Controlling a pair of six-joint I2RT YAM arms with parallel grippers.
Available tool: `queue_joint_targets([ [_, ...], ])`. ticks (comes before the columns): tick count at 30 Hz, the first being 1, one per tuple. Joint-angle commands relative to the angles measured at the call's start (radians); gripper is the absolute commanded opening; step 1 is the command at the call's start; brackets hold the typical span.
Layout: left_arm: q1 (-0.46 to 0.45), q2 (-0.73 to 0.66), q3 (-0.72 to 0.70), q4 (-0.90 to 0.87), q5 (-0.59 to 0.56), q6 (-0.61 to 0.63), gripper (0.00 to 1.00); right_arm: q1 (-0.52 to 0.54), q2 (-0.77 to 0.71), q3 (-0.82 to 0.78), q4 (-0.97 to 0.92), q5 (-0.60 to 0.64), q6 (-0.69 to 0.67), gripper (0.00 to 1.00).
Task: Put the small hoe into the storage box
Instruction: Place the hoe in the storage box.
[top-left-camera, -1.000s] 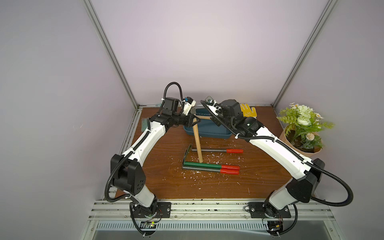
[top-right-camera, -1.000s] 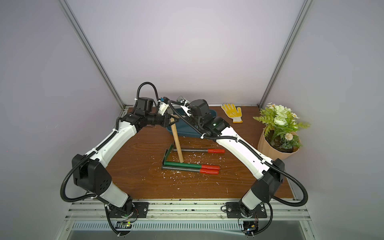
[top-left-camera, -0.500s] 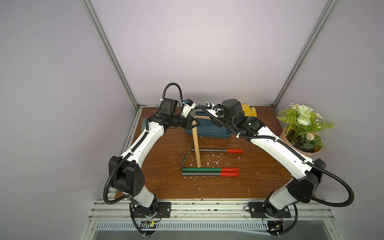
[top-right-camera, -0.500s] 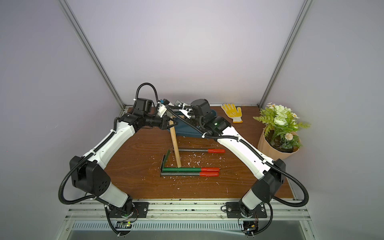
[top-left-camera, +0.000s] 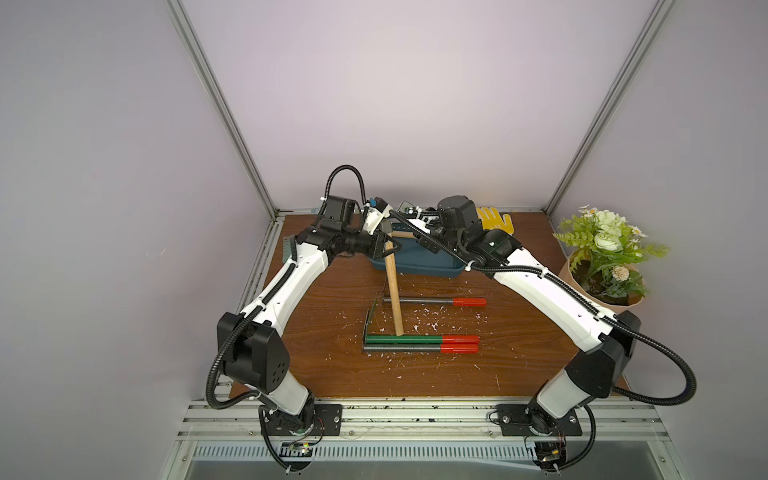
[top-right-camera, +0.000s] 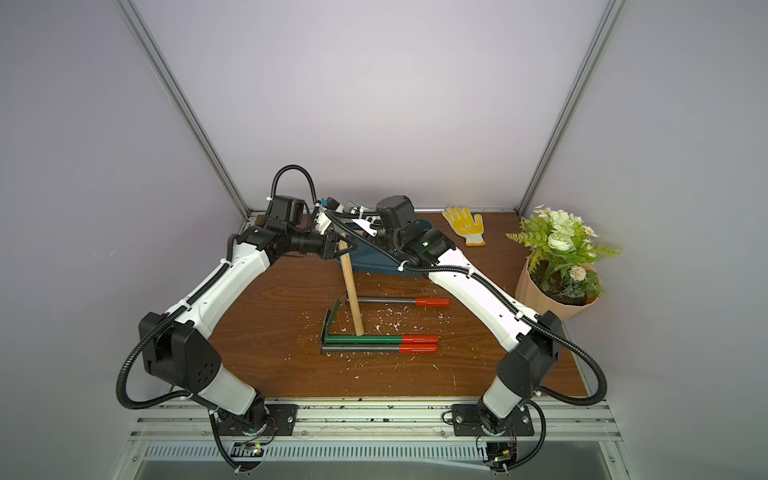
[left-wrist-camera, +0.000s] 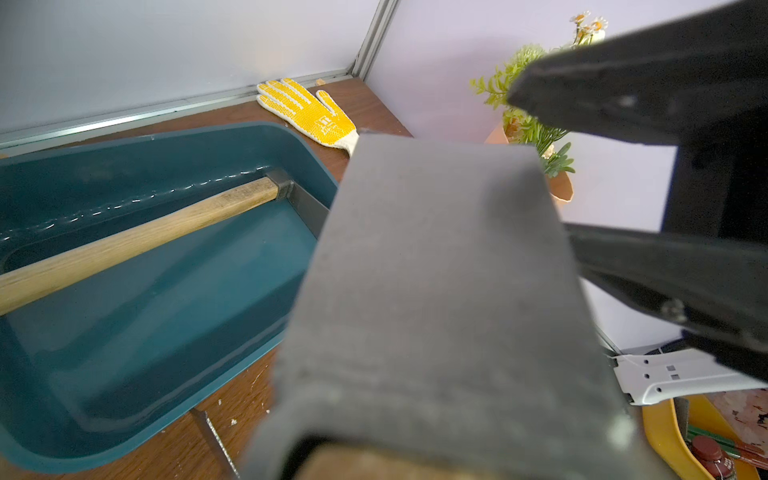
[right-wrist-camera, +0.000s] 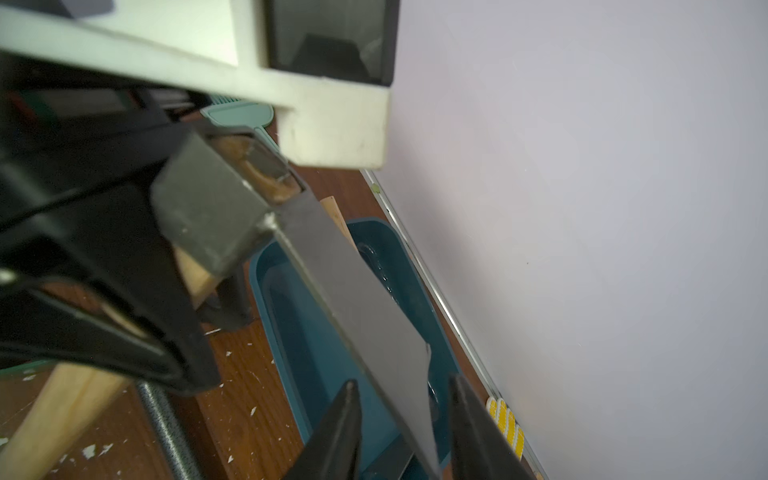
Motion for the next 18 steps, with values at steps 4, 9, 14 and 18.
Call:
queue_joint_targets([
  [4,-0.019,-0.034,-0.005,0.012,0.069,-0.003,0.00,0.000,0.044,0.080,0.021,-0.032,-0.027,0.36],
  [9,-0.020,-0.042,-0.004,0.020,0.076,0.001,0.00,0.000,0.083,0.119,0.003,-0.033,-0.014,0.24],
  [14,-0.019,-0.041,-0.039,0.025,0.075,0.007,0.00,0.000,0.088,0.127,0.014,-0.035,0.003,0.02],
  [18,-0.017,-0.036,-0.044,0.034,0.036,-0.003,0.18,0.000,0.087,0.128,0.017,-0.015,0.021,0.00],
])
